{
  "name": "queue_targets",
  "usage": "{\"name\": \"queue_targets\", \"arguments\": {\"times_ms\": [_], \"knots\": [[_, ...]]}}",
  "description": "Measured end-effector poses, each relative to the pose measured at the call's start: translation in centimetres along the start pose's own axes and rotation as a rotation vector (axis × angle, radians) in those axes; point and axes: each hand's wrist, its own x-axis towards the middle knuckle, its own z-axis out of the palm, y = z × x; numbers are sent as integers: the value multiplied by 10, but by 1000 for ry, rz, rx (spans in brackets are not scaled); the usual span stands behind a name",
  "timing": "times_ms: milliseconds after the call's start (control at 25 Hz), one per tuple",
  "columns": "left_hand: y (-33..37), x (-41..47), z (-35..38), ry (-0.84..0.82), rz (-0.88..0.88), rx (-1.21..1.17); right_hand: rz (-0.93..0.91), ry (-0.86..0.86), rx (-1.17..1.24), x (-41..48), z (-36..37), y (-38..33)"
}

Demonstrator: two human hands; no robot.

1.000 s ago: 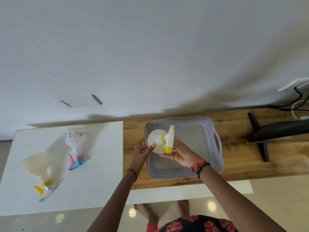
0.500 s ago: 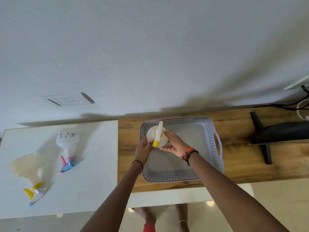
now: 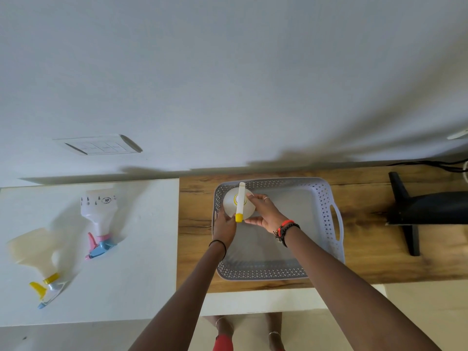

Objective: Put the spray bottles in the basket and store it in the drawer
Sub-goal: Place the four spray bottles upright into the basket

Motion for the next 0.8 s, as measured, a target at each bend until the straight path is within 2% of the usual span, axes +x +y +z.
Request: {"name": "queue_targets", "arguments": {"times_ms": [200,600,800], "knots": [[-3,-2,5,23,25,-23,6,2,20,4,-2,0],[-5,-11,2,47,-49,-122,-51,-29,176,-11,-11,11],[-9,-26,3,60,-62,-118,-25,-3,80,-25,-21,22]]}}
